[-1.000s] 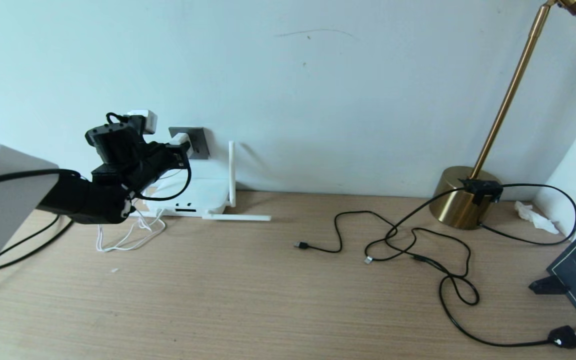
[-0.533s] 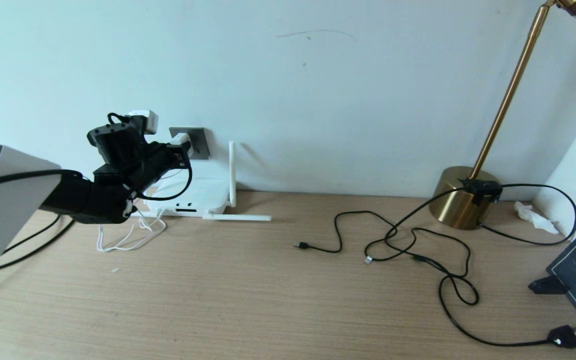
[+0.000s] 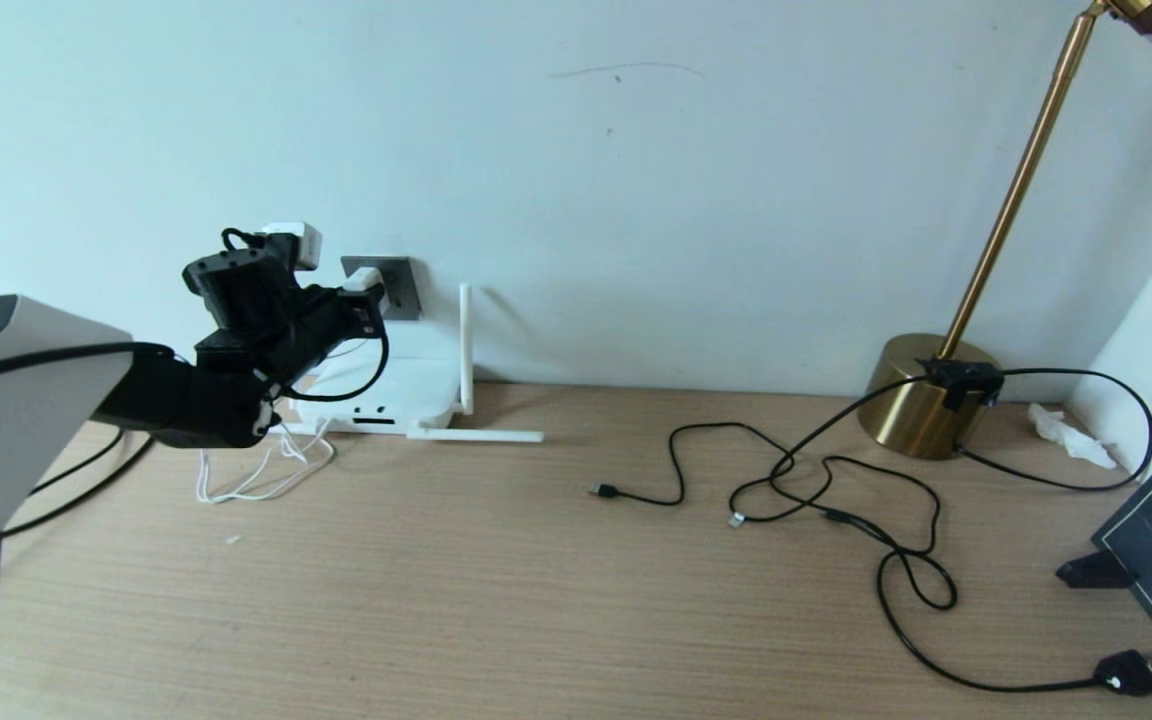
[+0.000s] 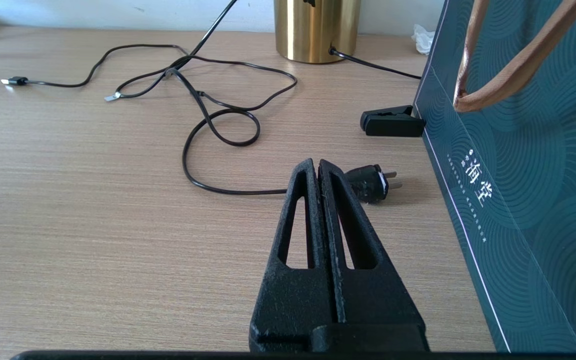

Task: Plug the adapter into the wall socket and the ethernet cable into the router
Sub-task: Plug plug into socket

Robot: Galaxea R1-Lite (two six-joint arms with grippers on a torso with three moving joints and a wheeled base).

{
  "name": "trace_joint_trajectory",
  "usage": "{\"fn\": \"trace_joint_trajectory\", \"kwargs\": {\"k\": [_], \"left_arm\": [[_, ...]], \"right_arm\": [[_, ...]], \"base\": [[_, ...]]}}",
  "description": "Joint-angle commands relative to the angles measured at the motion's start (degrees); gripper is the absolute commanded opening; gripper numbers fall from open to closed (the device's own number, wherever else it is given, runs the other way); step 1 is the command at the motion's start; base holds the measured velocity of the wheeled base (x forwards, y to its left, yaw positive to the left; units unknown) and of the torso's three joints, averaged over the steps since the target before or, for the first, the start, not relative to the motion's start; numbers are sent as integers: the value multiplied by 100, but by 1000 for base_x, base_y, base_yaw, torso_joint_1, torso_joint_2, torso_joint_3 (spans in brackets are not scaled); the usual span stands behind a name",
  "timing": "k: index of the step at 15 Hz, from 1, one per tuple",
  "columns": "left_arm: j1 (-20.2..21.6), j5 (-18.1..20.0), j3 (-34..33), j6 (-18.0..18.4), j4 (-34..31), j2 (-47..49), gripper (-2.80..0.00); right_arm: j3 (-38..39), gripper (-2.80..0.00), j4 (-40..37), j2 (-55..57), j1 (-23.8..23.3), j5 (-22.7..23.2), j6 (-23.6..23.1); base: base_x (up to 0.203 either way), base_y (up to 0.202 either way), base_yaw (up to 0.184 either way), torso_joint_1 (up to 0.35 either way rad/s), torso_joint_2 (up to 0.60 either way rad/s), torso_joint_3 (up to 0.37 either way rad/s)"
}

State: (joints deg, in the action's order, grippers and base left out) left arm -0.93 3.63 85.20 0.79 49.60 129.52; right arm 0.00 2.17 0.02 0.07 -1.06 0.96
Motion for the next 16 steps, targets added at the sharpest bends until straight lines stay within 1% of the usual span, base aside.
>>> {"fn": "trace_joint_trajectory", "kwargs": {"k": [1,4,6,16], "left_arm": [[-22,6,5,-1,14,82,-280],[-30,-31,45,-6,14,95,-280],[-65,-170,155,-8,32,187,-280],[-66,-196,111,-17,41,140,-280]], "right_arm": [[62,-280,3,-2,1,1,0],[62,-280,3,-2,1,1,0],[62,-280,3,-2,1,1,0],[62,-280,3,-2,1,1,0]], "base": [[0,0,0,0,0,0],[0,0,0,0,0,0],[0,0,0,0,0,0],[0,0,0,0,0,0]]}}
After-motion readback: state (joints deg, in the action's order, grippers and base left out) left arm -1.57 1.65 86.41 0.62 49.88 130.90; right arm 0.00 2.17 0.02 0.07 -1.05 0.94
